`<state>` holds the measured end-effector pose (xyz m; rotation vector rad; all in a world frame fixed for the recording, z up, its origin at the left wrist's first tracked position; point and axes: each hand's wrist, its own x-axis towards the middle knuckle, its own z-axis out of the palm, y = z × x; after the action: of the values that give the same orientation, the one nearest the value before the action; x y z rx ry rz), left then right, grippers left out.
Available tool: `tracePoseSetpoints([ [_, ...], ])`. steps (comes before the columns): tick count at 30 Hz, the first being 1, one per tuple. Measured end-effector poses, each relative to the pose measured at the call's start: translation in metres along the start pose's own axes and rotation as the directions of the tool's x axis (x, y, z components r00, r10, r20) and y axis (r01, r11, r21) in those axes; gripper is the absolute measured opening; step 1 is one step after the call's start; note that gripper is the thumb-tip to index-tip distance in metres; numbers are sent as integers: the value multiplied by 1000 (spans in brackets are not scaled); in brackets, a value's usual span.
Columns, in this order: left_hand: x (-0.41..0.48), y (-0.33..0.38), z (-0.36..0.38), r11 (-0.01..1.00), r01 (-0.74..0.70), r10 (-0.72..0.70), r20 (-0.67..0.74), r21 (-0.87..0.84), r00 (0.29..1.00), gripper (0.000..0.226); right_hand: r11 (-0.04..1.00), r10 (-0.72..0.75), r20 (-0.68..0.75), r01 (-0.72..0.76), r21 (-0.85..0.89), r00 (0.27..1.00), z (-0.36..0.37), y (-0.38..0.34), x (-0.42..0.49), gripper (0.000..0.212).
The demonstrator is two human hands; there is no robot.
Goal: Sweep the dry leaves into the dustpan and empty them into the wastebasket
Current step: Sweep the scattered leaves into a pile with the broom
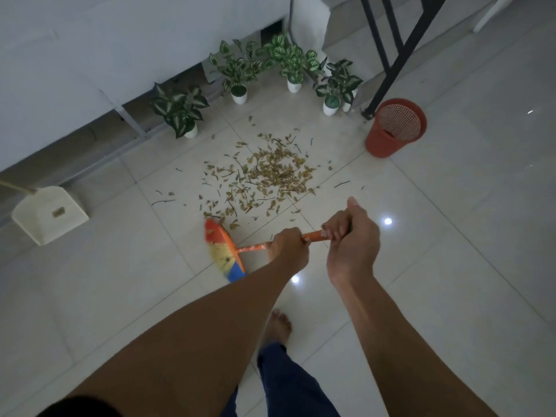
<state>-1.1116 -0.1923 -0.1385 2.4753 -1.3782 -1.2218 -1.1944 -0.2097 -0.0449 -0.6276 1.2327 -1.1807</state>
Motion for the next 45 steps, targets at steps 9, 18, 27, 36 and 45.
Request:
tracePoseSetpoints([
  [9, -22, 9, -46, 997, 7, 6, -166, 79, 986, 20, 997, -59, 119, 52, 60, 991, 28, -44, -12, 52],
  [18, 1, -72, -59, 982, 78, -80, 2, 173, 997, 25, 994, 31, 49, -26, -106, 998, 66, 16, -47, 55],
  [27, 7, -35, -110, 957, -244, 235, 74, 158, 969, 33, 987, -143, 7, 143, -71, 990, 102, -34, -44, 51],
  [36, 31, -163, -237, 970, -120, 124, -10, 214, 992, 30, 997, -28, 87, 22, 76, 996, 257, 10, -64, 51],
  [45, 76, -283, -263, 961, -74, 51, 93, 265, 994, 29, 996, 29, 41, -25, -88, 999, 335, 119, -106, 50],
])
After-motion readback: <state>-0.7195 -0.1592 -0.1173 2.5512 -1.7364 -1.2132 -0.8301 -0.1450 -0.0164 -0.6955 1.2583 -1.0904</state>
